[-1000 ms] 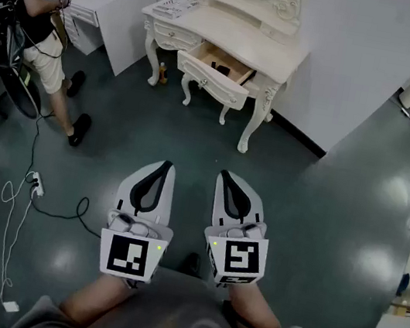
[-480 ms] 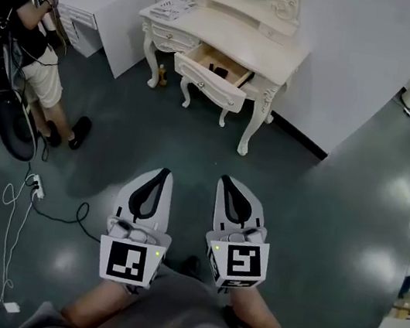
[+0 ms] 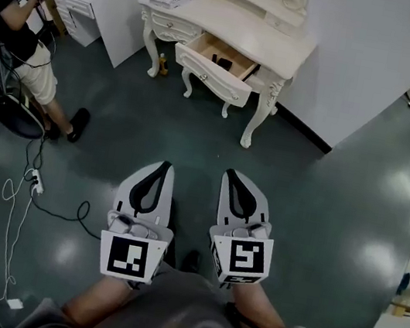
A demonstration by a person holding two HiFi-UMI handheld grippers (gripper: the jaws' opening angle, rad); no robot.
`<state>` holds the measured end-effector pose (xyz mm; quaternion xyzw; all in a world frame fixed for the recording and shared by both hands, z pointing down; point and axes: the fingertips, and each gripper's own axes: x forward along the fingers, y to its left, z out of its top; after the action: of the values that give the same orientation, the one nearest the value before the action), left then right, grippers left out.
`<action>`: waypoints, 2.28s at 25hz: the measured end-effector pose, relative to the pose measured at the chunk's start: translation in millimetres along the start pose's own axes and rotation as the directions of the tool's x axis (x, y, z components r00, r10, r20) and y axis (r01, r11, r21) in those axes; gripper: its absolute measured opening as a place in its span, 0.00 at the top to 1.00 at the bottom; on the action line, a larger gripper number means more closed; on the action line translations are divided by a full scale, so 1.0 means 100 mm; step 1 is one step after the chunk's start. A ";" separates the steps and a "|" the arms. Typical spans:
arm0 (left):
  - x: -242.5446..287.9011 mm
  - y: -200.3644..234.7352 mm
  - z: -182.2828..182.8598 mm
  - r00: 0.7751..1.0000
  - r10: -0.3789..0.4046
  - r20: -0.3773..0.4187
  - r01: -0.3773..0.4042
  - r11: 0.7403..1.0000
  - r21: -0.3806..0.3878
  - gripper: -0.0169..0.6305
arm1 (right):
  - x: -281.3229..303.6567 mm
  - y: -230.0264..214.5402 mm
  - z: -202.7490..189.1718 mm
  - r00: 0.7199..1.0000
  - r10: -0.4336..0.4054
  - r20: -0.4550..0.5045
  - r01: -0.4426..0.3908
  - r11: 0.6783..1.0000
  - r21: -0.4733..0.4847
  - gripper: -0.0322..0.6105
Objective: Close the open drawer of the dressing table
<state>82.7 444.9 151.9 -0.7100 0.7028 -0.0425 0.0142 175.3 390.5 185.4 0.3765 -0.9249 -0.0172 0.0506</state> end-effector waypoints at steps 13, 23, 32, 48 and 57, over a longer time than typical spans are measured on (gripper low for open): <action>1.12 0.81 -0.25 0.999 -0.026 -0.047 0.024 0.999 -0.034 0.95 | 1.35 -0.15 -0.19 0.997 -0.006 -0.073 0.007 1.000 0.013 0.93; 2.09 1.48 -0.11 0.996 -0.090 -0.013 0.090 0.996 -0.018 0.95 | 2.43 -0.43 0.08 0.995 -0.085 -0.052 0.085 0.996 -0.008 0.93; 2.74 1.75 0.08 0.982 -0.189 0.022 0.189 0.982 0.001 0.95 | 2.99 -0.68 0.37 0.984 -0.179 -0.024 0.179 0.984 -0.020 0.93; 3.46 1.61 -0.09 0.960 -0.279 -0.006 0.279 0.960 0.008 0.95 | 3.31 -1.29 0.26 0.963 -0.268 -0.039 0.268 0.963 0.004 0.93; 4.20 1.64 -0.01 0.964 -0.264 0.015 0.263 0.964 0.030 0.95 | 3.87 -1.80 0.24 0.974 -0.223 -0.037 0.224 0.974 0.027 0.93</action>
<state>-77.4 23.7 156.7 -0.7973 0.6013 -0.0471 0.0249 23.2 -8.6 180.6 0.4791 -0.8758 -0.0021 0.0584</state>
